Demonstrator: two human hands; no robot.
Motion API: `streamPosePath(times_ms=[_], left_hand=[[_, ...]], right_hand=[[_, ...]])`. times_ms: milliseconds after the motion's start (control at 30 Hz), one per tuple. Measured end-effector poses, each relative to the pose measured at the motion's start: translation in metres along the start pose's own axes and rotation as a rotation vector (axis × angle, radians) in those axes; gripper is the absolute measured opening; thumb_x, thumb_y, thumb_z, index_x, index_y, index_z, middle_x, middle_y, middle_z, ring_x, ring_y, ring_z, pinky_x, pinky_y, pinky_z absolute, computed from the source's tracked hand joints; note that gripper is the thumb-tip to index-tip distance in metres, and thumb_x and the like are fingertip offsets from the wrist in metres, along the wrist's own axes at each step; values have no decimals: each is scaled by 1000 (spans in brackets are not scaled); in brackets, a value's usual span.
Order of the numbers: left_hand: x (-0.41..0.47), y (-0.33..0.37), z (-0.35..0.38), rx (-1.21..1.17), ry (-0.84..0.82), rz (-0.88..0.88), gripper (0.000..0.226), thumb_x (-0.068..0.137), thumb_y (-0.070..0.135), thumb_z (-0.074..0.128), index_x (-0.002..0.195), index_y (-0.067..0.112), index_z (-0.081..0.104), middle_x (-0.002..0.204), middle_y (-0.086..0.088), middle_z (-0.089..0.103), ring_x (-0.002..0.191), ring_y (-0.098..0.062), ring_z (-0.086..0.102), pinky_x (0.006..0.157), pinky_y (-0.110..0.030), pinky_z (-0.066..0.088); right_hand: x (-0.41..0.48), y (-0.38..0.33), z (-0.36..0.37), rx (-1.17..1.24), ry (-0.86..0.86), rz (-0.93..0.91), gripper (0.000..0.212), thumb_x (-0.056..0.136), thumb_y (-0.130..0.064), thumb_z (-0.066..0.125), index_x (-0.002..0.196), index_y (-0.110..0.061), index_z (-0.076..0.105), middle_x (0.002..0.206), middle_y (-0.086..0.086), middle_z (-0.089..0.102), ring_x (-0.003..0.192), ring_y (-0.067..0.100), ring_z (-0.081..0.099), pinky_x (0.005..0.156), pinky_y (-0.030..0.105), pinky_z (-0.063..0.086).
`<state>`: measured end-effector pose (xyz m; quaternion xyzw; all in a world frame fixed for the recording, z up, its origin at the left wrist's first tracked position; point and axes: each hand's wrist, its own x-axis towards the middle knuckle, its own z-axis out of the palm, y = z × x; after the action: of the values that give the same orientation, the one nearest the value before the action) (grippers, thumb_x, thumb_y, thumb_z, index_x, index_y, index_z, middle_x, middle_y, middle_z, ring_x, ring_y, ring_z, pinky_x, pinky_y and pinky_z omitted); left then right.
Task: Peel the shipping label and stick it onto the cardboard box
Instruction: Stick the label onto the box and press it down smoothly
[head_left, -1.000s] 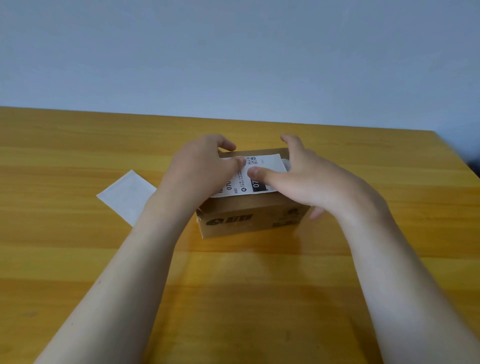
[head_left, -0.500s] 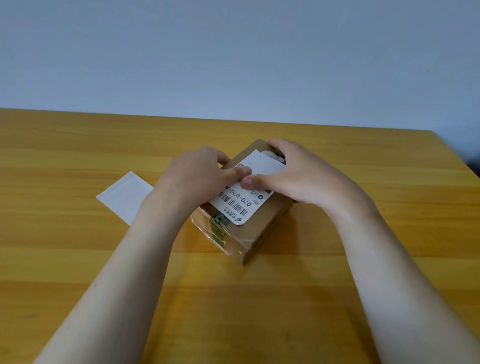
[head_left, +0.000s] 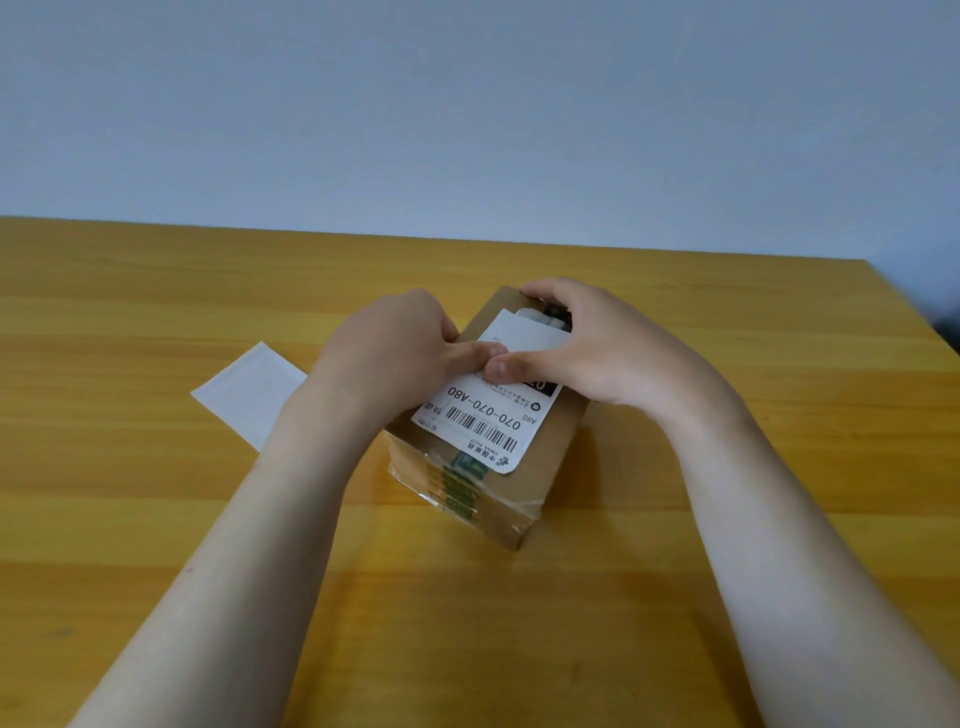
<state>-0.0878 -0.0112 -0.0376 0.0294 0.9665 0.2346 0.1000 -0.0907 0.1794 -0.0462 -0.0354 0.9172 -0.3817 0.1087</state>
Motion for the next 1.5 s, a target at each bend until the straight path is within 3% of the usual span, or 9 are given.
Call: streamPosePath(times_ms=[233,333,667,800,900,967,1067,1200,1500], left_hand=[[1,0,4,34,80,1,60,90,63,63,68,10,76,58,-7,67,52,-23,55,48,-28,33],[0,0,4,57,94,-3,59,90,63,63,63,11,73,54,-5,61,49,-22,52,46,-27,31],[-2,1,9,154,199,-22,65,90,69,58,65,9,64,58,-5,52,57,-26,47,48,-31,27],[0,0,8,83,175,-39,68,91,68,56,61,7,60,54,-5,51,56,-27,48,50,-31,30],[1,0,6,-19,197,-45,62,99,56,52,64,6,63,61,-5,65,62,-31,61,55,-35,46],[0,0,3,-121,212,-57,59,102,52,46,79,5,73,73,-7,76,73,-32,70,70,-42,58],[-1,1,0,-157,210,-60,60,100,57,46,90,6,76,81,-9,78,78,-33,71,72,-42,56],[-2,3,1,-169,102,-15,47,95,61,56,98,18,76,83,-1,76,66,-22,65,64,-37,54],[0,-1,6,-210,-18,66,35,90,60,65,113,35,68,93,15,73,83,-7,68,73,-34,57]], right_hand=[[-4,-4,0,-25,47,43,90,63,-65,90,141,-39,51,122,-18,53,104,6,60,65,31,47],[-6,-5,0,-52,44,57,90,60,-69,87,136,-39,50,116,-19,53,98,0,57,64,33,48],[-8,-10,2,-222,94,71,77,63,-83,77,115,-33,51,100,-18,54,93,16,64,75,49,60],[-9,-9,4,-227,144,60,72,67,-83,75,115,-34,54,106,-16,59,98,18,64,78,48,59],[-8,-8,4,-151,212,6,62,78,-72,75,127,-38,57,122,-17,60,107,13,63,85,39,55],[-6,-8,2,-45,239,-49,60,85,-60,76,137,-39,54,131,-18,52,107,8,58,76,21,46],[-5,-7,-3,62,216,-72,69,87,-51,79,147,-41,47,141,-18,45,103,1,56,66,12,38],[-2,-1,-5,102,93,-66,90,78,-43,89,155,-39,43,152,-15,47,116,3,57,69,5,39],[-2,4,-9,83,-11,-53,114,68,-47,95,162,-43,31,161,-16,34,130,5,49,95,26,43]])
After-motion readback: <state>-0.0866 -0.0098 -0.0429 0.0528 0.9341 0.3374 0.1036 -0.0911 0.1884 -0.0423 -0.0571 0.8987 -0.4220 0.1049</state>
